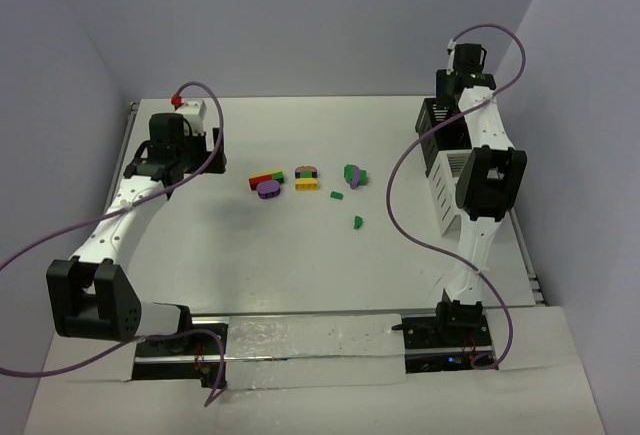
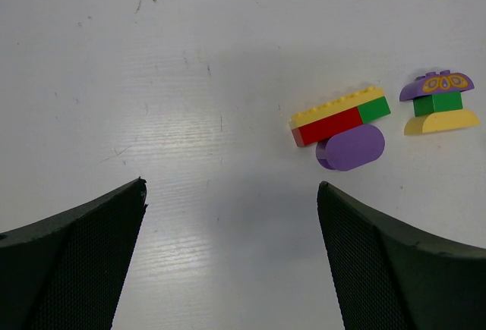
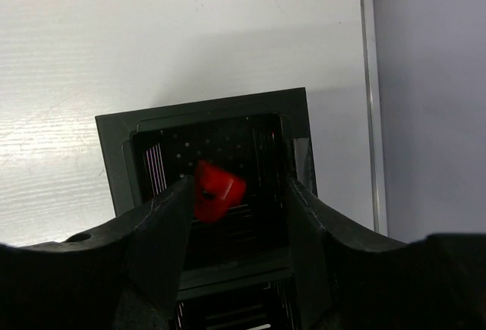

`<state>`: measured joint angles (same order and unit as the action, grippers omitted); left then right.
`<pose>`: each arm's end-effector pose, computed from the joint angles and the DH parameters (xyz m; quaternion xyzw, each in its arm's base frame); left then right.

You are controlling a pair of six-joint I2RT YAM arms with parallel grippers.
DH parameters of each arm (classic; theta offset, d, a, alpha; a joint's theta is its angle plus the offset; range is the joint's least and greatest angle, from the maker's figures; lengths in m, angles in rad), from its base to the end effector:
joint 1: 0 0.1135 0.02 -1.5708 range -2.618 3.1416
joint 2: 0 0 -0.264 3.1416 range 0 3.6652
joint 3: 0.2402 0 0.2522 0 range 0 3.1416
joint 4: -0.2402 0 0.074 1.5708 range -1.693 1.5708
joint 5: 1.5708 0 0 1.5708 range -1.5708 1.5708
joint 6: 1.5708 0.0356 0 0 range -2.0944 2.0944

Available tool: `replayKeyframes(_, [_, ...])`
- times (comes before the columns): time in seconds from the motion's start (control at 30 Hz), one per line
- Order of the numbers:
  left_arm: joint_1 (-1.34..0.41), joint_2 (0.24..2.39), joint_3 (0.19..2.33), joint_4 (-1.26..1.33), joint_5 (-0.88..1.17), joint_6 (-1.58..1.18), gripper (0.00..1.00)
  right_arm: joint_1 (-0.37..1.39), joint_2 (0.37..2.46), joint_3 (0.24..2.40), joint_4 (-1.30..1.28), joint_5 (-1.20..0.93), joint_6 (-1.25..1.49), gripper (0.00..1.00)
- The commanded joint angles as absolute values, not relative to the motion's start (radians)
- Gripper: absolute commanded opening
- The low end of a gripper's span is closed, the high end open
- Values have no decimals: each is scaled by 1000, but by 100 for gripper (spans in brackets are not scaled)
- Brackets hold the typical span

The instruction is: Sort the legos into containers by color

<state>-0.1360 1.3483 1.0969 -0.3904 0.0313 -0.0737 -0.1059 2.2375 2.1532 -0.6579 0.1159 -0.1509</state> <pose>0.2988 -0.0420 0.3026 0.0349 0.8933 -0.0608 0.4440 0.5097 -0.0583 0.2862 0.0028 0.9142 -0.1040 0.3918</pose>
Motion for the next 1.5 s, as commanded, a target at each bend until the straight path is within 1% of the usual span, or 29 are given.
replayKeyframes(0.0, [-140, 1360, 1146, -358, 68, -59, 99, -114, 2210, 2169, -640, 100, -150, 58])
replayKeyframes(0.17, [-140, 1361, 1118, -339, 186, 34, 99, -114, 2140, 2171, -692, 26, -136, 58])
replayKeyframes(0.23, [-142, 1362, 1097, -307, 238, 78, 99, -112, 2091, 2167, -708, -37, -128, 60])
replayKeyframes(0.27, [-145, 1371, 1095, -299, 258, 100, 99, -112, 2062, 2156, -719, -74, -122, 65])
replayKeyframes(0.33, [-149, 1407, 1098, -290, 300, 153, 97, -110, 2008, 2126, -732, -141, -115, 79])
replayKeyframes(0.4, [-153, 1436, 1102, -276, 339, 189, 95, -105, 1936, 2075, -739, -219, -106, 86])
replayKeyframes(0.43, [-153, 1463, 1105, -264, 357, 231, 95, -97, 1914, 2042, -743, -249, -106, 92])
replayKeyframes(0.53, [-153, 1514, 1116, -263, 442, 350, 93, -82, 1850, 1985, -752, -324, -103, 100])
replayKeyframes(0.63, [-153, 1584, 1139, -319, 581, 615, 92, -69, 1795, 1924, -778, -423, -97, 100])
replayKeyframes(0.8, [-141, 1684, 1200, -423, 694, 910, 92, -35, 1759, 1874, -827, -489, -112, 100])
replayKeyframes(0.93, [-118, 1830, 1379, -634, 775, 1101, 89, 28, 1729, 1810, -843, -528, -131, 100])
replayKeyframes(1.03, [-115, 1906, 1426, -654, 785, 1146, 89, 61, 1715, 1780, -856, -561, -134, 100])
replayKeyframes(1.23, [-114, 1983, 1461, -662, 785, 1211, 88, 97, 1710, 1761, -881, -597, -130, 100])
replayKeyframes(1.37, [-119, 2008, 1474, -671, 790, 1227, 88, 101, 1710, 1752, -880, -602, -121, 100])
replayKeyframes(1.47, [-130, 2017, 1451, -626, 764, 1215, 87, 106, 1716, 1751, -882, -609, -115, 100])
